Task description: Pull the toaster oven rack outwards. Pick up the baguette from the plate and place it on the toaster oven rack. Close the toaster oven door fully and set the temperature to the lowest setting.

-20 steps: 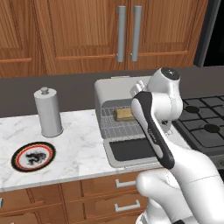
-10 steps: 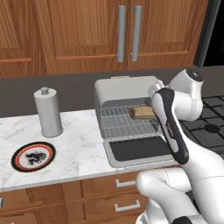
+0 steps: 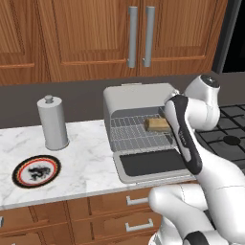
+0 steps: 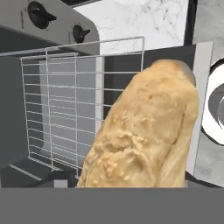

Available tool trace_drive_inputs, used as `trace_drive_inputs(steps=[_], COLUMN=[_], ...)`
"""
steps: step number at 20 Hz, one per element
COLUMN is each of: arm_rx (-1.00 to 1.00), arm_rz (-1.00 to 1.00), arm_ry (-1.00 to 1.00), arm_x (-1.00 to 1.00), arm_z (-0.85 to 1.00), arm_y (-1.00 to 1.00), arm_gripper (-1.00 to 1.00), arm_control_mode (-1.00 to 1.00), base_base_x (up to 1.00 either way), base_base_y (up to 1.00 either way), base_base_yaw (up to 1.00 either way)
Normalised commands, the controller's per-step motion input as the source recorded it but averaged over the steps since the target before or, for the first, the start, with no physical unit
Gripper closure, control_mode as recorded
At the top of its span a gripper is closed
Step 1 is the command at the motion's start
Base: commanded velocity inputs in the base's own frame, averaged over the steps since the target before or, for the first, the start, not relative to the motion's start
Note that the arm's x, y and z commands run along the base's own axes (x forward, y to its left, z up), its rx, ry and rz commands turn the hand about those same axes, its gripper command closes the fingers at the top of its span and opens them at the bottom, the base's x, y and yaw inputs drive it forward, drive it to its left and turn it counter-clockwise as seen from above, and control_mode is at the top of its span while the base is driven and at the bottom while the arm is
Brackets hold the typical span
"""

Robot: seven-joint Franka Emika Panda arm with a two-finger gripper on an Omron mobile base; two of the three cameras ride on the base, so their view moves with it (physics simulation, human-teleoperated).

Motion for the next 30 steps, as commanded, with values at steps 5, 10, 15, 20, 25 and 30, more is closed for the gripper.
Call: trace_drive_inputs(steps=[5, 10, 15, 20, 25, 30], arm_rx=[-0.02, -0.04, -0.03, -0.02, -0.01, 0.0], arm_rz=[0.0, 0.0, 0.0, 0.0, 0.0, 0.0], arm_ry=[0.0, 0.0, 0.0, 0.0, 0.0, 0.03], arm_x=[0.18, 0.3, 0.35, 0.36, 0.34, 0.22], arm_z=[-0.22, -0.27, -0.31, -0.21, -0.19, -0.28], arm_y=[0.0, 0.0, 0.0, 0.0, 0.0, 0.0], arm_gripper=[1.0, 1.0, 1.0, 1.0, 1.0, 1.0], arm_control_mode=[-1.0, -1.0, -1.0, -1.0, -1.0, -1.0], base_base_x=[0.0, 0.0, 0.0, 0.0, 0.0, 0.0], base_base_y=[0.0, 0.0, 0.0, 0.0, 0.0, 0.0], base_base_yaw=[0.0, 0.0, 0.0, 0.0, 0.0, 0.0])
